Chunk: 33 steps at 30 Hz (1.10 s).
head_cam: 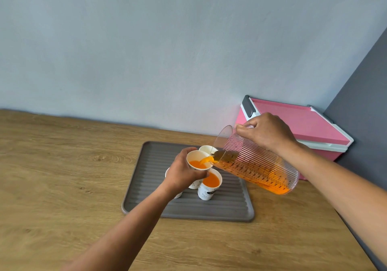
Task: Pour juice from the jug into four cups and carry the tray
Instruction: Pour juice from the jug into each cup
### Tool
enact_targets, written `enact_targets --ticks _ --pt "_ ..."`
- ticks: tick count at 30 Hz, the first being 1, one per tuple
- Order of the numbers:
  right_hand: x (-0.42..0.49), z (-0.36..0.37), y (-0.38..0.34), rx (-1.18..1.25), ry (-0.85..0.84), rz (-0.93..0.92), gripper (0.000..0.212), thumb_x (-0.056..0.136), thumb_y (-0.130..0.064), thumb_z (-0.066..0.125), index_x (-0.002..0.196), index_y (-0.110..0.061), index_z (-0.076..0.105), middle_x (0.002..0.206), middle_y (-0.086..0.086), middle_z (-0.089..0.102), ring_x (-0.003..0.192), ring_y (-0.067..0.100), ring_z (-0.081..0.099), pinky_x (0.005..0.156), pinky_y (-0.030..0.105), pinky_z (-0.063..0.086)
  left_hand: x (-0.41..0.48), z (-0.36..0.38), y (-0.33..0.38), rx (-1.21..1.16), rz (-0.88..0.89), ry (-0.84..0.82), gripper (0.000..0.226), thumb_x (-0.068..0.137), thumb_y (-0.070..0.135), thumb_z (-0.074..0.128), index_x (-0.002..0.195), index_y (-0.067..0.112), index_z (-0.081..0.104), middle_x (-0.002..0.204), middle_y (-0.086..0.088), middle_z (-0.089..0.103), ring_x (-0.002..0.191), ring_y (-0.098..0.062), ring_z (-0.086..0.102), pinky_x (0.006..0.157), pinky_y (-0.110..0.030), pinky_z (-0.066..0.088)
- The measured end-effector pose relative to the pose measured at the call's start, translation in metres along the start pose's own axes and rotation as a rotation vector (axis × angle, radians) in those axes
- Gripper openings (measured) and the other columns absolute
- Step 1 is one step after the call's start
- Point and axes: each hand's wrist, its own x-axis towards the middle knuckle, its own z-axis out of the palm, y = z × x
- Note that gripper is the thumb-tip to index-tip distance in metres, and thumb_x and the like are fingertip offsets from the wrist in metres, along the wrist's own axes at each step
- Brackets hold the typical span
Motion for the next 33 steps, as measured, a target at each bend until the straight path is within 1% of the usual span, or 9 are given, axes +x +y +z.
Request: enact_targets --ticks 3,5,13,17,22,25,28,29,33 --pt "0.0004 -0.0006 0.0000 0.001 -0.001 0.001 0.043 0.086 -0.057 0.059 0.096 -0.022 0.080 0.105 -0.001 0.077 0.098 0.022 0.069 0.081 0.032 0.050 0.0003 0.0002 -0.0004 0.001 -0.004 -0.001 0.083 0.063 0.034 0.088 0.132 0.033 0.042 0.127 0.004 0.055 0.112 -0.017 0.055 0.094 -0.040 0.050" --pt "0.0008 -0.0004 0.0003 -0.001 -0.001 0.002 0.043 0.086 -0.058 0.059 0.096 -0.022 0.080 0.105 -0.001 0.077 0.098 0.022 0.069 0.082 0.033 0.050 0.0005 0.0004 -0.0008 -0.003 -0.009 -0.003 0.083 0.063 0.035 0.088 0.131 0.035 0.042 0.127 0.004 0.055 0.112 -0.017 0.056 0.094 -0.042 0.051" --pt "0.0017 -0.0001 0.0005 -0.008 -0.003 -0.002 0.044 0.085 -0.059 0.058 0.099 -0.023 0.080 0.109 -0.003 0.076 0.102 0.022 0.068 0.085 0.035 0.052 -0.0009 0.0005 0.0000 -0.026 -0.013 -0.010 0.081 0.064 0.034 0.088 0.131 0.033 0.042 0.123 0.005 0.057 0.110 -0.015 0.056 0.094 -0.039 0.050" --pt "0.0004 0.0001 -0.0002 -0.008 -0.005 -0.009 0.043 0.087 -0.057 0.059 0.100 -0.022 0.080 0.109 -0.002 0.076 0.101 0.022 0.068 0.085 0.034 0.051 -0.0020 0.0009 -0.0005 -0.027 -0.018 -0.004 0.080 0.063 0.035 0.088 0.129 0.034 0.044 0.120 0.007 0.058 0.109 -0.014 0.057 0.095 -0.043 0.051" --pt "-0.0001 0.0021 0.0006 -0.010 -0.004 -0.018 0.043 0.087 -0.056 0.058 0.103 -0.022 0.079 0.111 -0.002 0.076 0.103 0.021 0.068 0.085 0.032 0.049 -0.0030 0.0018 -0.0010 -0.027 -0.022 -0.005 0.082 0.063 0.032 0.089 0.131 0.031 0.044 0.123 0.004 0.057 0.112 -0.016 0.056 0.095 -0.043 0.050" --pt "-0.0007 0.0022 0.0006 -0.006 0.002 -0.011 0.043 0.087 -0.055 0.059 0.102 -0.021 0.080 0.109 -0.001 0.076 0.098 0.021 0.068 0.079 0.030 0.047 -0.0037 0.0019 -0.0014 -0.028 -0.019 -0.001 0.082 0.062 0.031 0.089 0.130 0.031 0.044 0.123 0.005 0.057 0.112 -0.016 0.056 0.095 -0.041 0.050" --pt "-0.0017 0.0020 0.0006 -0.011 0.003 -0.013 0.041 0.088 -0.054 0.059 0.098 -0.020 0.081 0.103 -0.001 0.078 0.084 0.018 0.064 0.073 0.027 0.044 -0.0041 0.0021 -0.0013 -0.027 -0.018 -0.001 0.082 0.062 0.032 0.089 0.130 0.032 0.043 0.123 0.005 0.057 0.112 -0.015 0.055 0.094 -0.040 0.050" --pt "-0.0020 0.0024 0.0004 -0.010 0.002 -0.015 0.041 0.088 -0.054 0.059 0.097 -0.020 0.081 0.102 -0.001 0.078 0.081 0.016 0.063 0.073 0.026 0.044 -0.0042 0.0023 -0.0013 -0.025 -0.020 -0.003 0.082 0.063 0.032 0.089 0.130 0.032 0.043 0.123 0.005 0.056 0.112 -0.016 0.055 0.095 -0.041 0.050" --pt "-0.0016 0.0038 0.0003 -0.005 -0.003 -0.025 0.042 0.088 -0.054 0.060 0.102 -0.020 0.079 0.108 -0.002 0.077 0.099 0.020 0.069 0.082 0.030 0.049 -0.0048 0.0024 -0.0017 -0.025 -0.022 -0.005 0.082 0.063 0.031 0.089 0.131 0.032 0.043 0.124 0.005 0.056 0.113 -0.016 0.055 0.095 -0.042 0.050"
